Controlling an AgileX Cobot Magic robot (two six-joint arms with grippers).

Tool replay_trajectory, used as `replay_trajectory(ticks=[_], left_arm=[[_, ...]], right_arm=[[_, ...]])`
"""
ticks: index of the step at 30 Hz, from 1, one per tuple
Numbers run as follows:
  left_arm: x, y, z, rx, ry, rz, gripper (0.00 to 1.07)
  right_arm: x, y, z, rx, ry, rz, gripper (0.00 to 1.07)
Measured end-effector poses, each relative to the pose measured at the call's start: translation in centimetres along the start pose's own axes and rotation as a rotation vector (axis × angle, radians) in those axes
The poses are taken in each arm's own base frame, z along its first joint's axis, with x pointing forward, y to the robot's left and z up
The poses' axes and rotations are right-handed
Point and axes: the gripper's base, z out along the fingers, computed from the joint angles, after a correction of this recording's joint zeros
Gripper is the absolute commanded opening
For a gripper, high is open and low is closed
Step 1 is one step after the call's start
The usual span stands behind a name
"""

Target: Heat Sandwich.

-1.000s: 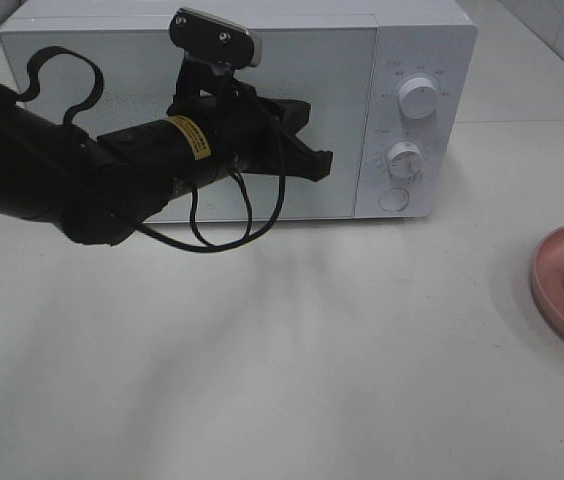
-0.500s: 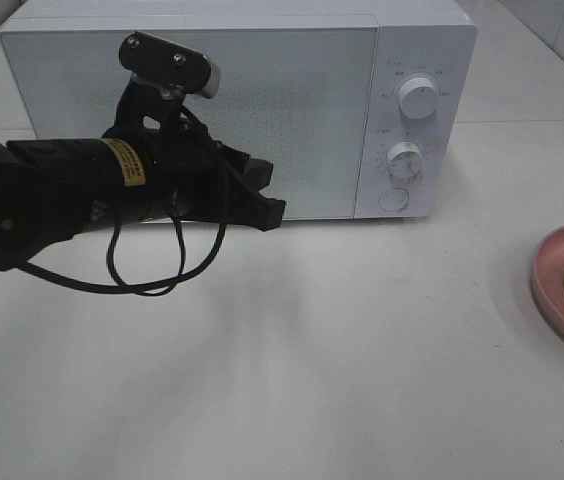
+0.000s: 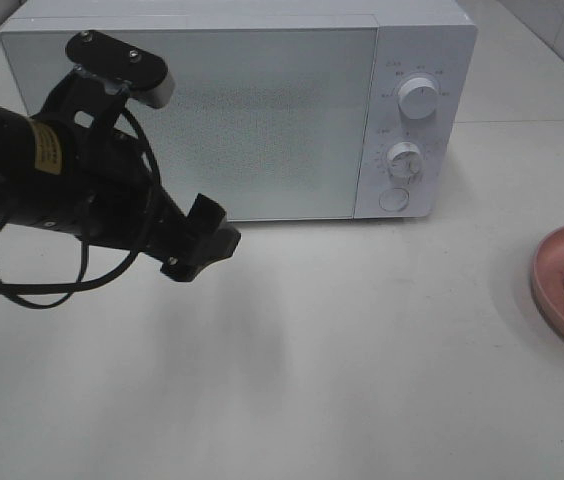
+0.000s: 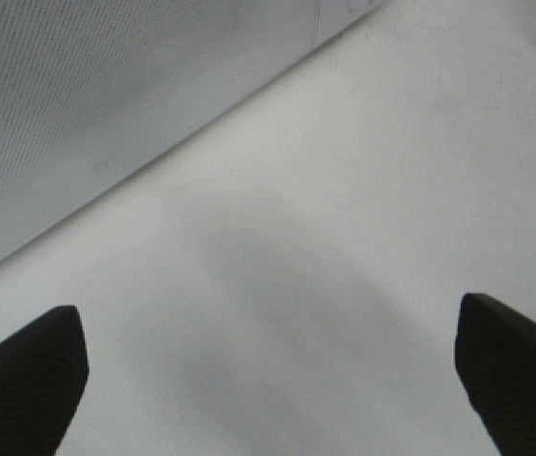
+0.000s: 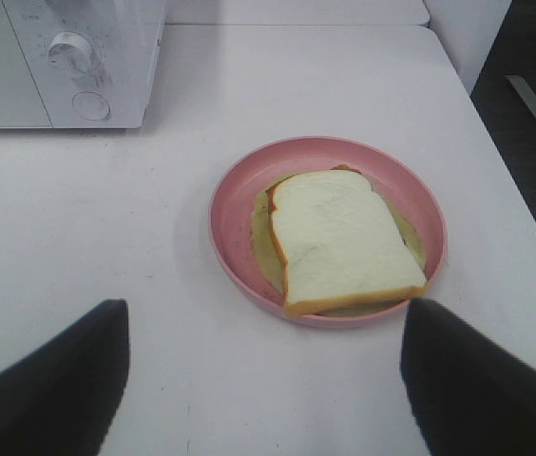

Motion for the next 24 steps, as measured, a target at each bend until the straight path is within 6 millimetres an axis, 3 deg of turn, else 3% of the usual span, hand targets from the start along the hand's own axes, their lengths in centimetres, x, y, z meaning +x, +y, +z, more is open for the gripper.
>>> replay_trajectory(ticks=[3,18,24], left_arm=[[0.3,0.6,-0.6,-0.017,0.043,-0.028,1.04],[3.0,8.8,-4.2,-0.213,0.264,-0.347,1.04],[4.1,10.9,-5.8,-0.271,0.291,-0.433,1.04]], right_arm=[[0.0,0.0,0.0,0.000,0.000,0.000,0.76],[0.0,0.0,0.0,0.000,0.000,0.000,0.76],[0.0,0.0,0.0,0.000,0.000,0.000,0.76]])
